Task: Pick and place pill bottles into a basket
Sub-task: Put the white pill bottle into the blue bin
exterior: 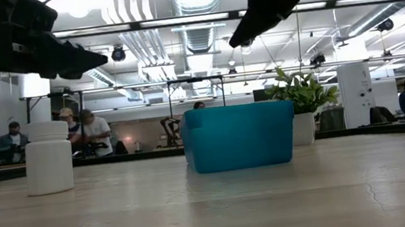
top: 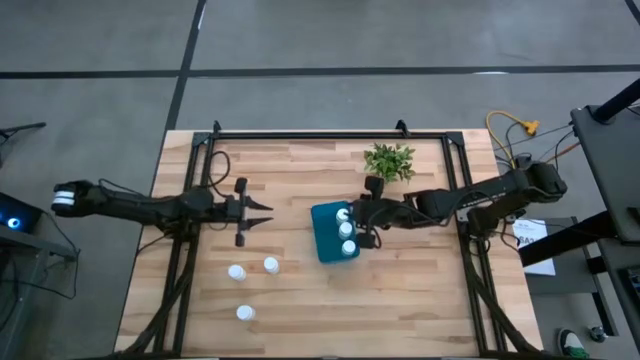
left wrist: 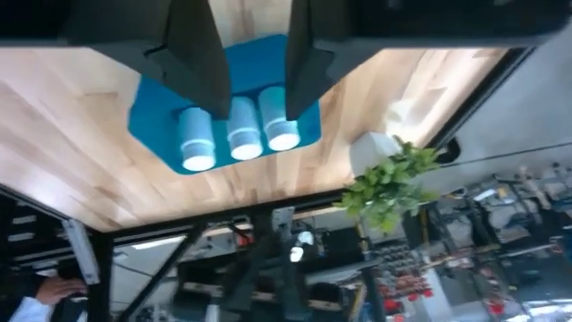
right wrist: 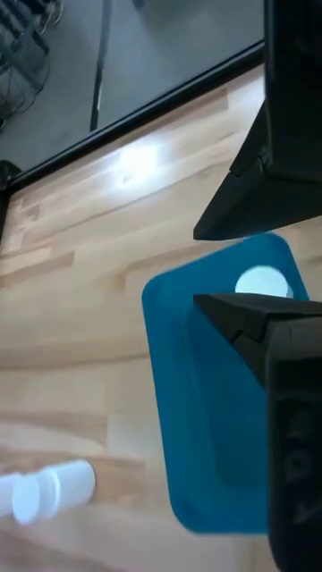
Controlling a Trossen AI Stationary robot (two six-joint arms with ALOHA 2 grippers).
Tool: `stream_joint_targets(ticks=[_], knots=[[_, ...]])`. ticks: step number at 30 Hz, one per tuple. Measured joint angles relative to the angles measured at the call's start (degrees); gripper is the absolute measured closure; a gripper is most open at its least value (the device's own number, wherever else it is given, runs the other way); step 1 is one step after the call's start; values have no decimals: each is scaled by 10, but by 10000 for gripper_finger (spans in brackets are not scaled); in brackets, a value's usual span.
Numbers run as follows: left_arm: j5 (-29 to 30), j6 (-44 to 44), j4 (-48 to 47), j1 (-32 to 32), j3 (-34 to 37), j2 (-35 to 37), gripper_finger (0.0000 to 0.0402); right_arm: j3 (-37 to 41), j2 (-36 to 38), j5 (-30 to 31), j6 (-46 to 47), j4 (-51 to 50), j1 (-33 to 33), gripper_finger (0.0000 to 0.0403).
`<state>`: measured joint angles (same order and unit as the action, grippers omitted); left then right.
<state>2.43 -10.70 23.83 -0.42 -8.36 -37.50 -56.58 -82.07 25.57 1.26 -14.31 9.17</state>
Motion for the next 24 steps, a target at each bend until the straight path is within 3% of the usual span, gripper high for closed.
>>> stream_joint_targets(ticks=[6, 12, 24], knots=[[-6, -2, -24, -24, -39, -34, 266, 0, 2, 1, -3, 0, -24, 308], [-4, 5, -154, -34, -99, -37, 257, 19, 13, -8, -19, 27, -35, 317], [-6, 13, -163, -61, -105, -19, 257, 198, 177, -194, -42, 292, -36, 328]])
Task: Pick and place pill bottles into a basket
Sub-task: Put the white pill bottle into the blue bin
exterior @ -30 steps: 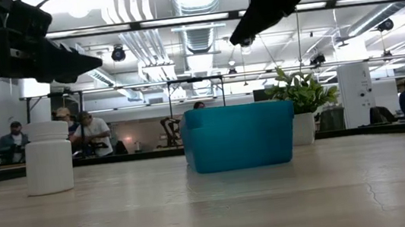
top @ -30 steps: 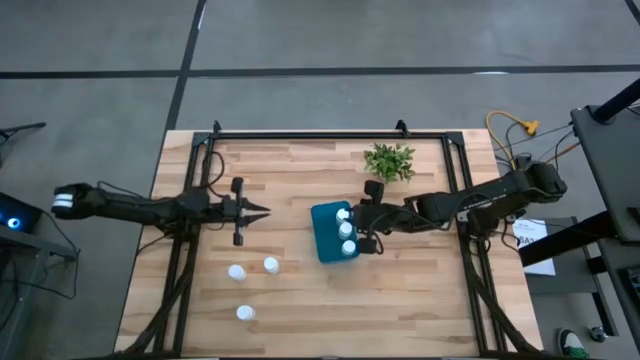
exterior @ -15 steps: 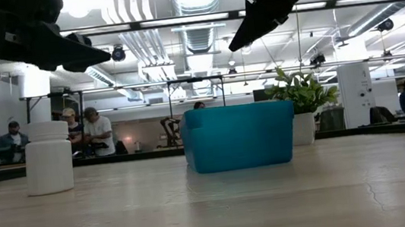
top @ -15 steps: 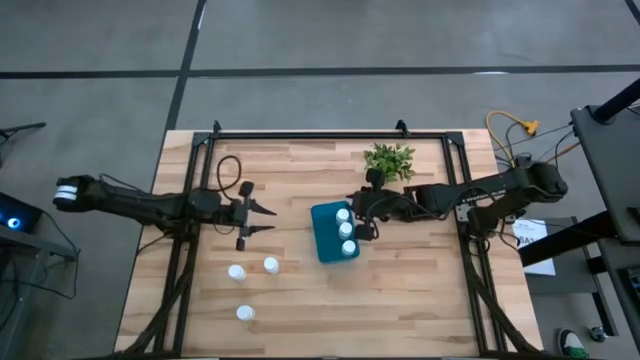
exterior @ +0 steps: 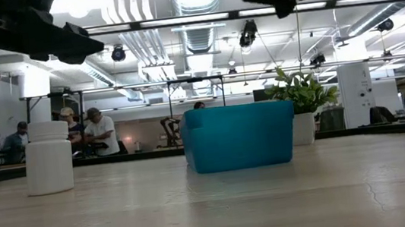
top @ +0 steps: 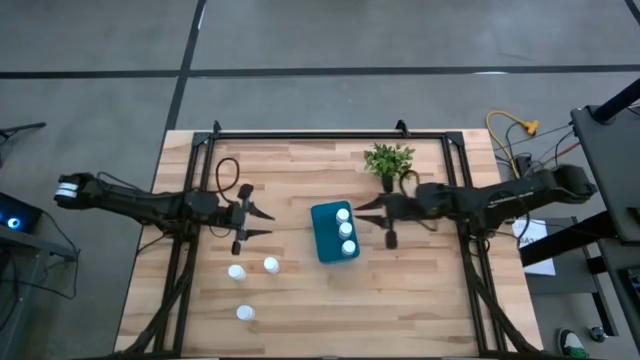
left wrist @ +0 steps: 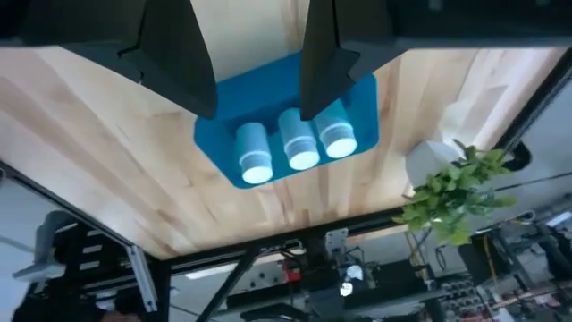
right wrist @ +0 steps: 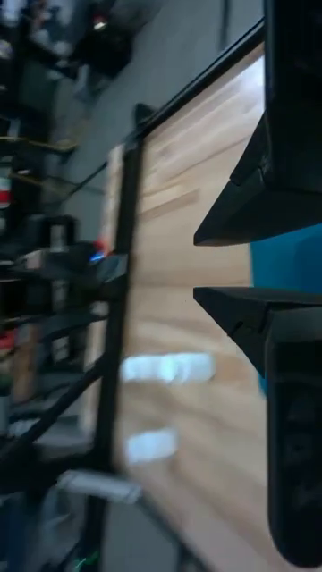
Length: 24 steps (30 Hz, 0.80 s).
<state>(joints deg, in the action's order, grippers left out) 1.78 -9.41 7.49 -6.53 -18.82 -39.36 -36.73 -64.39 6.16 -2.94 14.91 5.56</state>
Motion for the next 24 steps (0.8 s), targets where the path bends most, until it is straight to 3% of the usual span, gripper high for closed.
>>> stream_joint_targets(ticks=[6, 13, 24], knots=[[32, -6, -8, -19, -17, -29, 257, 106, 94, -8, 14, 102, 0, 327], [54, -15, -7, -41, -32, -76, 257, 208, 176, -62, 28, 257, 0, 329], [95, -39, -23, -82, -42, -87, 257, 279, 257, -62, 43, 279, 0, 331]])
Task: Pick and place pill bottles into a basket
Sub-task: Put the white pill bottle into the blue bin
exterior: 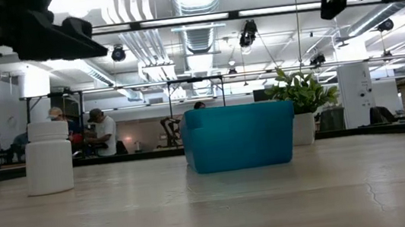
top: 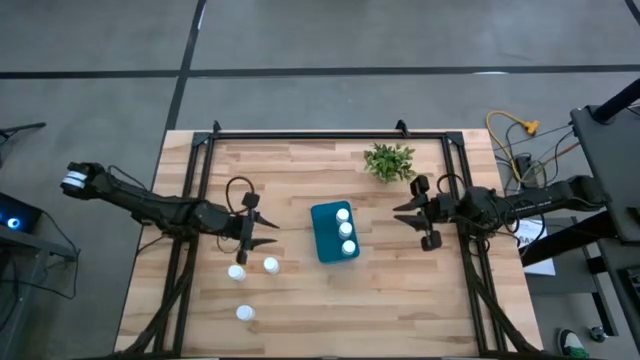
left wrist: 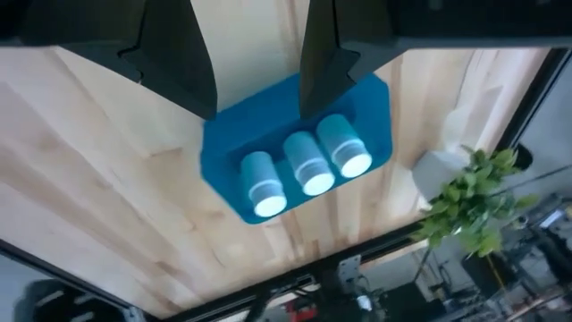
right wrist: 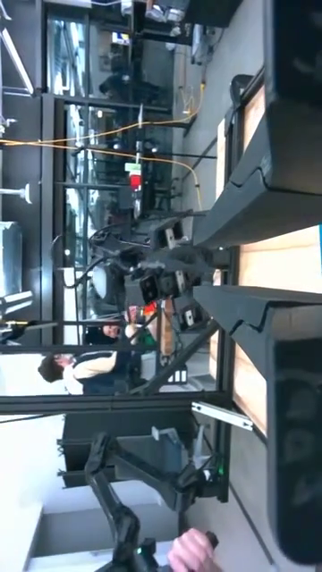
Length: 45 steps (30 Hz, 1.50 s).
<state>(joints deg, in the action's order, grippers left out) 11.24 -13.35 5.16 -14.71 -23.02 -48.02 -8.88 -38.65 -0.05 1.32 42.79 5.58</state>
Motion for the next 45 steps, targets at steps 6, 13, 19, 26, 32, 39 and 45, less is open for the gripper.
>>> stream_joint_targets(ticks=[6, 13, 19, 26, 32, 39, 45], knots=[[28, 51, -105, -39, -77, -27, 257, 21, 23, 16, 3, 1, -4, 328], [30, 70, -119, -50, -124, -110, 257, 27, 26, 17, 5, 0, -4, 334], [23, 55, -122, -51, -174, -165, 245, 27, 25, 17, 5, -1, -4, 333], [3, 66, -197, -52, -228, -212, 173, 27, 25, 17, 5, -2, -4, 331], [-7, 133, -366, -53, -286, -248, 142, 27, 25, 17, 5, -5, -4, 328], [-63, 146, -422, -61, -339, -294, 141, 27, 25, 17, 7, -5, -4, 337], [-73, 159, -423, -79, -354, -342, 141, 27, 24, 17, 13, -12, -4, 339]])
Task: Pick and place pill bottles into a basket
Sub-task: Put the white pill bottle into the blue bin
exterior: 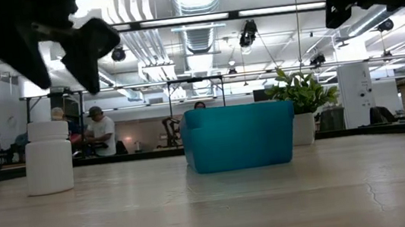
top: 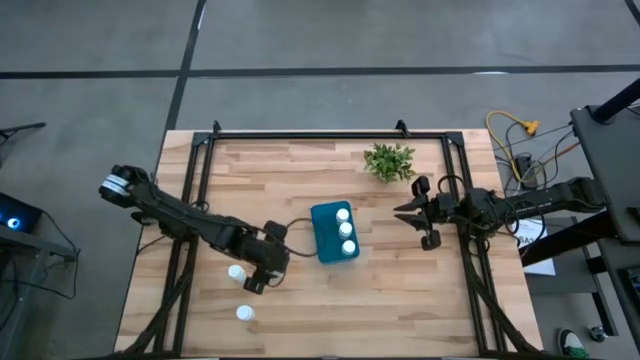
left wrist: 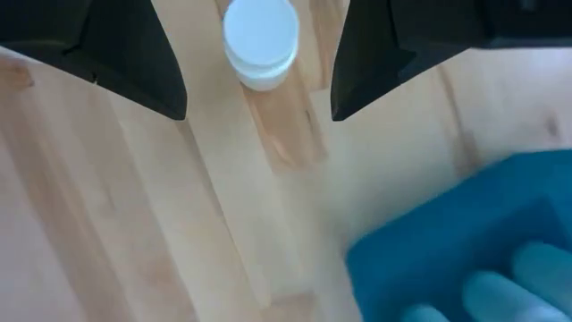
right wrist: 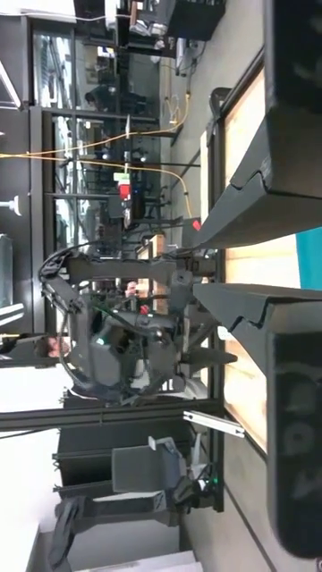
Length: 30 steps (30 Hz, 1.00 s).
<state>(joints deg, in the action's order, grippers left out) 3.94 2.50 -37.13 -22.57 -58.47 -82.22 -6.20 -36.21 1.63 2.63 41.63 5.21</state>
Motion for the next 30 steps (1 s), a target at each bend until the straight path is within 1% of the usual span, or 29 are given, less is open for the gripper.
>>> stream_joint_targets(ticks=[6, 9, 17, 24, 30], knots=[[-2, 17, -30, -10, -7, -54, 141, 0, 0, 0, 3, -12, 0, 339], [-2, 17, -34, -12, -8, -68, 141, 0, 0, 0, 4, -12, 0, 339], [0, 17, -48, -12, -4, -73, 141, 0, 0, 0, 4, -12, 0, 339], [24, 18, -56, -12, -3, -73, 141, 0, 0, 0, 4, -13, 0, 339], [24, 18, -60, -12, -2, -73, 141, 0, 0, 0, 4, -13, 0, 339]])
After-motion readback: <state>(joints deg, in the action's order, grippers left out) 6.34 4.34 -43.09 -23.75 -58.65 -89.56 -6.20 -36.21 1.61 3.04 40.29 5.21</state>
